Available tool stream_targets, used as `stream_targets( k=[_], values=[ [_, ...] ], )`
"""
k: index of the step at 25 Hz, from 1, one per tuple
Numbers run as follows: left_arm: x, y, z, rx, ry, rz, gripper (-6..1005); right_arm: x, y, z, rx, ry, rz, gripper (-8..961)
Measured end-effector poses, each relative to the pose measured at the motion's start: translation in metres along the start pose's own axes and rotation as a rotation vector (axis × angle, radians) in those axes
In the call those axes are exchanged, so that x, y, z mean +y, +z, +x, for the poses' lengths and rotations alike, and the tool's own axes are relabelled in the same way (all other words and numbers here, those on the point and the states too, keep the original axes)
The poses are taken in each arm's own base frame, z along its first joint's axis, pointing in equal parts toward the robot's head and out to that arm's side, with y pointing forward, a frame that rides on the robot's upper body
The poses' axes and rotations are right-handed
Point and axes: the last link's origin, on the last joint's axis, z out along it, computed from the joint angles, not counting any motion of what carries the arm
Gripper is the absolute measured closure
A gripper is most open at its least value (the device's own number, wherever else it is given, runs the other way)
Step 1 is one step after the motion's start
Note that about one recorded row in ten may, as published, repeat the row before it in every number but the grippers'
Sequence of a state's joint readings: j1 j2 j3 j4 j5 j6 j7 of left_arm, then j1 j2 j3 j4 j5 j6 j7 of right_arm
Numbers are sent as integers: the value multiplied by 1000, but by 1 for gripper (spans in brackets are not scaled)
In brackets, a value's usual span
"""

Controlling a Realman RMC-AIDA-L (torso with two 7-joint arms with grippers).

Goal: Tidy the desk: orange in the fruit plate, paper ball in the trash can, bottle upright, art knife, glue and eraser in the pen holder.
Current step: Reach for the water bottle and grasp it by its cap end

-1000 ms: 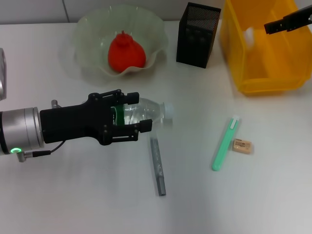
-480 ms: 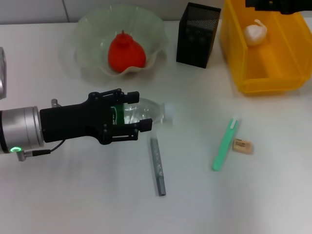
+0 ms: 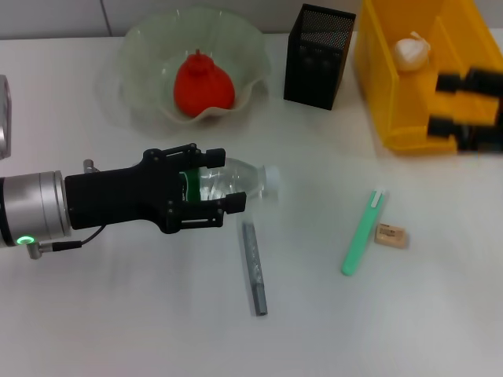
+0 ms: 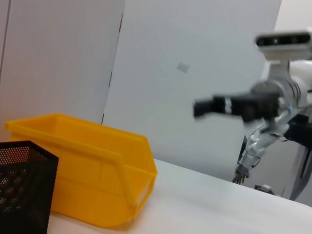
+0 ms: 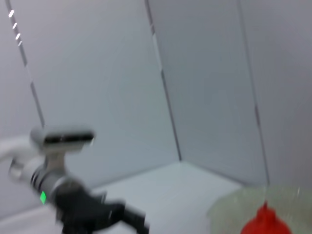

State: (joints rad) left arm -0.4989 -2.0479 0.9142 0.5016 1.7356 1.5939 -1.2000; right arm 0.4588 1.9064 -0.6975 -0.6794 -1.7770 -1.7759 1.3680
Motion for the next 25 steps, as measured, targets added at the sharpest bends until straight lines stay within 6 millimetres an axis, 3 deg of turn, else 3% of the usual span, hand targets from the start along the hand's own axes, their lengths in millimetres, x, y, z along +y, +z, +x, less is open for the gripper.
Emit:
stream_targets(
  k=[3, 11, 25],
  values=[
    [0, 0, 0, -1, -2, -1, 187, 10, 2, 29, 84, -29, -6, 164],
    [-2, -1, 0, -2, -5, 8, 186, 21, 15, 70, 152, -85, 21, 164],
    [-5, -1, 3, -11, -4, 7, 187, 24, 16, 84, 168, -107, 60, 165]
  ],
)
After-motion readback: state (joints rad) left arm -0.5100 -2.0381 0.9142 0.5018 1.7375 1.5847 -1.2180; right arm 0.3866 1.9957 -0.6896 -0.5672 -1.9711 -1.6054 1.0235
